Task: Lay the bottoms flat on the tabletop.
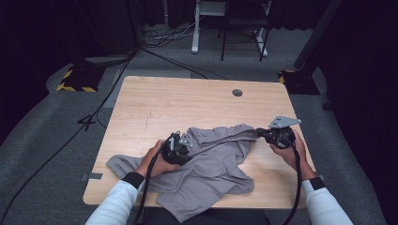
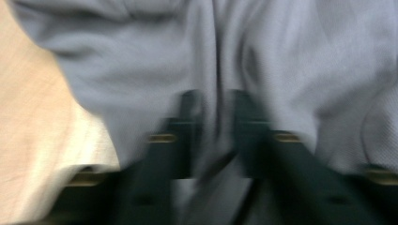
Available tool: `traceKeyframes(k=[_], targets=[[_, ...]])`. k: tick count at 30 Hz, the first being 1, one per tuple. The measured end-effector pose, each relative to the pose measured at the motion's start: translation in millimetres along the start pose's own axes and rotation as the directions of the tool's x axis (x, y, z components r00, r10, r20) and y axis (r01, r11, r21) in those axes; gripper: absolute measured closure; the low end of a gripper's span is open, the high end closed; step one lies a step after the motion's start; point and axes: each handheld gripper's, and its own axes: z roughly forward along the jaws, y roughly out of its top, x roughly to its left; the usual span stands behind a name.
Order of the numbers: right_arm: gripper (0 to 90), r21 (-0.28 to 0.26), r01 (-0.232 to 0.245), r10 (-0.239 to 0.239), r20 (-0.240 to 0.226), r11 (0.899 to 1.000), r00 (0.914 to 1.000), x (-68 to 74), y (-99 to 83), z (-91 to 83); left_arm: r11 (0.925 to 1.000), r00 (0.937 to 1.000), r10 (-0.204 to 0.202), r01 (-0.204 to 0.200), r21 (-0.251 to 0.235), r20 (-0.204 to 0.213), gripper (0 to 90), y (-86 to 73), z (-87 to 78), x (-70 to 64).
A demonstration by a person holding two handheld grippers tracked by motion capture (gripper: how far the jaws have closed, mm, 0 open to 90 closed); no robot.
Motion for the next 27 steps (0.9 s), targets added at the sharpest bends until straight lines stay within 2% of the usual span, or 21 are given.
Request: traceKeyframes(k=[1,3,5,8,9,12,13,14,15,16,17,18,20,22,24,25,26,27], targets=[[87.5,0.004,0.000,0.000,0.002,1.000,1.0000,1.9,1.2,1.5,0.9995,0.9995,-0.010,0.009,-0.031,-0.029,53.3,3.2,-0.9,0.9],[87.7,0.015,0.002,-0.002,-0.005,1.000,1.0000,4.6,3.0,6.1,0.9971,0.9959,-0.002,-0.005,-0.076,-0.090,35.7,14.4,0.6,3.0],[87.8,0.016,0.013,-0.013,-0.003,1.000,0.9999,6.5,5.6,9.2,0.9936,0.9947,0.024,-0.035,-0.108,-0.100,30.6,28.2,8.1,7.7],[87.8,0.008,0.020,-0.020,0.000,1.000,0.9998,7.2,10.6,11.2,0.9978,0.9925,0.028,-0.035,-0.057,-0.119,25.6,48.8,30.8,18.0],[87.8,0.004,0.012,-0.012,-0.004,1.000,0.9999,6.8,12.0,11.1,0.9980,0.9918,0.044,-0.049,-0.040,-0.120,24.6,53.3,37.7,22.2],[87.8,-0.004,0.016,-0.016,0.001,1.000,0.9999,6.1,14.7,11.1,0.9990,0.9955,0.019,-0.023,-0.038,-0.092,25.3,61.0,52.8,30.5],[87.8,-0.005,0.019,-0.019,0.003,1.000,0.9998,6.1,14.8,11.5,0.9989,0.9931,0.040,-0.043,-0.020,-0.110,26.4,62.8,56.4,31.9],[87.8,-0.004,0.019,-0.019,-0.002,1.000,0.9998,6.0,14.6,12.0,0.9988,0.9928,0.045,-0.047,-0.014,-0.111,28.8,63.6,59.0,33.1],[87.8,-0.001,0.018,-0.018,-0.003,1.000,0.9998,5.9,14.2,12.8,0.9988,0.9946,0.046,-0.047,-0.010,-0.093,33.2,64.2,61.1,34.6],[87.8,0.002,0.015,-0.015,-0.003,1.000,0.9999,6.4,13.3,14.3,0.9983,0.9939,0.058,-0.058,0.002,-0.094,47.0,64.4,62.8,34.9],[87.8,0.002,0.015,-0.015,-0.003,1.000,0.9999,6.4,13.3,14.3,0.9971,0.9928,0.075,-0.074,0.015,-0.093,47.0,64.4,63.5,35.1],[87.7,0.004,0.015,-0.015,0.004,1.000,0.9999,6.6,12.9,14.5,0.9962,0.9921,0.087,-0.086,0.014,-0.091,55.9,64.0,63.5,35.0],[87.7,-0.007,0.009,-0.009,0.003,1.000,1.0000,6.8,12.8,12.8,0.9955,0.9926,0.094,-0.093,0.017,-0.077,61.3,63.1,61.0,33.8],[87.8,-0.010,0.012,-0.012,0.005,1.000,0.9999,7.2,13.1,11.9,0.9948,0.9930,0.101,-0.102,-0.007,-0.062,63.2,60.6,55.0,33.5],[87.8,-0.014,0.011,-0.011,0.012,1.000,0.9999,7.3,13.9,10.5,0.9955,0.9959,0.083,-0.085,-0.043,-0.037,65.2,58.0,46.7,34.9],[87.9,-0.018,0.008,-0.008,0.013,1.000,0.9999,6.8,14.1,10.3,0.9942,0.9955,0.080,-0.083,-0.069,-0.051,80.4,56.8,41.7,35.0],[87.9,-0.019,0.005,-0.005,0.018,1.000,0.9998,6.1,14.3,9.9,0.9926,0.9956,0.078,-0.083,-0.089,-0.052,80.6,56.4,36.5,37.0],[87.9,-0.022,-0.001,0.001,0.024,1.000,0.9997,5.4,14.5,10.0,0.9916,0.9972,0.060,-0.065,-0.112,-0.044,83.0,55.9,32.1,38.8]])
